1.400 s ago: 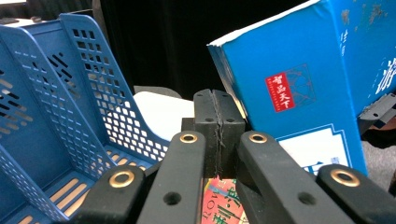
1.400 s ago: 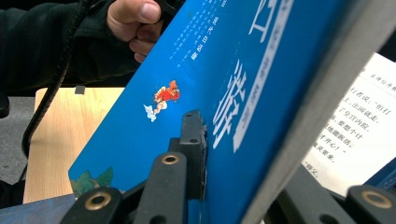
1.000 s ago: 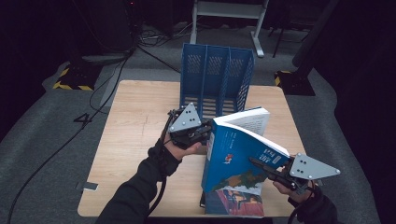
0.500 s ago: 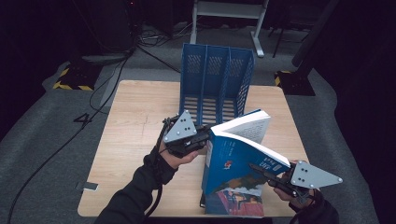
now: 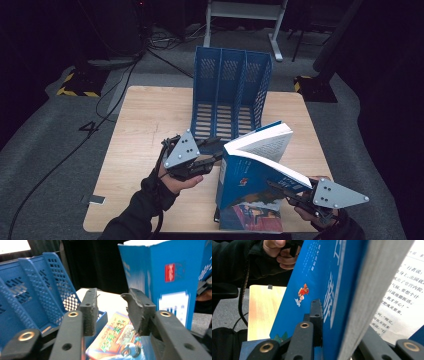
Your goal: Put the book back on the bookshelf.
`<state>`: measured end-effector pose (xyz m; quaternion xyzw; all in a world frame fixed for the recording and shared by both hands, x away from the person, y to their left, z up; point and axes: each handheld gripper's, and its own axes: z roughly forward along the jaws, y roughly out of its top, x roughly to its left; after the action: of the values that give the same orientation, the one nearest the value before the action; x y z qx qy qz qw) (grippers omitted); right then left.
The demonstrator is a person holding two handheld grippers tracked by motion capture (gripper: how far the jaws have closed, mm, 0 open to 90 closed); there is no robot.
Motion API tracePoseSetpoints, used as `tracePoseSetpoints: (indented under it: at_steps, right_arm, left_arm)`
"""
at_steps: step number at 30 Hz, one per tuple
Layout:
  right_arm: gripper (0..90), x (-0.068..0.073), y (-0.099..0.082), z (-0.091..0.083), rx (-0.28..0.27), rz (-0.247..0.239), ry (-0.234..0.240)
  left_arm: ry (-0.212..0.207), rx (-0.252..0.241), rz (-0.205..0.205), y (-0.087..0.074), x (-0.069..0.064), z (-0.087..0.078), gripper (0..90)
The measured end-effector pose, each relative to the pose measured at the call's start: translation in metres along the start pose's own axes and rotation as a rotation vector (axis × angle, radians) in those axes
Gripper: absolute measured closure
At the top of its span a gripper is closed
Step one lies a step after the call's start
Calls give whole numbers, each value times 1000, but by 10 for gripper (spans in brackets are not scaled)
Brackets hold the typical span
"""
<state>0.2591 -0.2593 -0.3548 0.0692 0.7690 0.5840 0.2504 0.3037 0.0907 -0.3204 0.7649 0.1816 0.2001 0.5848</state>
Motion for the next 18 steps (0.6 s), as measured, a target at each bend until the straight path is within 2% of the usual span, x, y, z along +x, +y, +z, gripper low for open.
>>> tracePoseSetpoints:
  at_steps: [2,3,5,8,11,15,17,18]
  right_arm:
    - [791,0,0,0,-2,1,5]
    - [791,0,0,0,-2,1,5]
    - [791,1,0,-1,-3,-1,5]
    - [792,2,0,-2,-6,2,15]
    - [792,3,0,-2,-7,0,16]
    - [792,4,0,-2,-4,-5,12]
    - [792,4,0,-3,-3,-5,11]
    - [792,4,0,-3,-3,-5,12]
  left_arm:
    - [-11,14,-7,-3,0,-4,523]
    - [-11,14,-7,-3,0,-4,522]
    - [8,26,-8,-7,-3,-8,508]
    - [12,70,19,-13,-9,-16,447]
    - [11,87,20,-16,-12,-19,436]
    - [-10,112,28,-22,-20,-23,419]
    - [-40,124,19,-26,-25,-23,393]
    - [-40,124,19,-26,-25,-23,387]
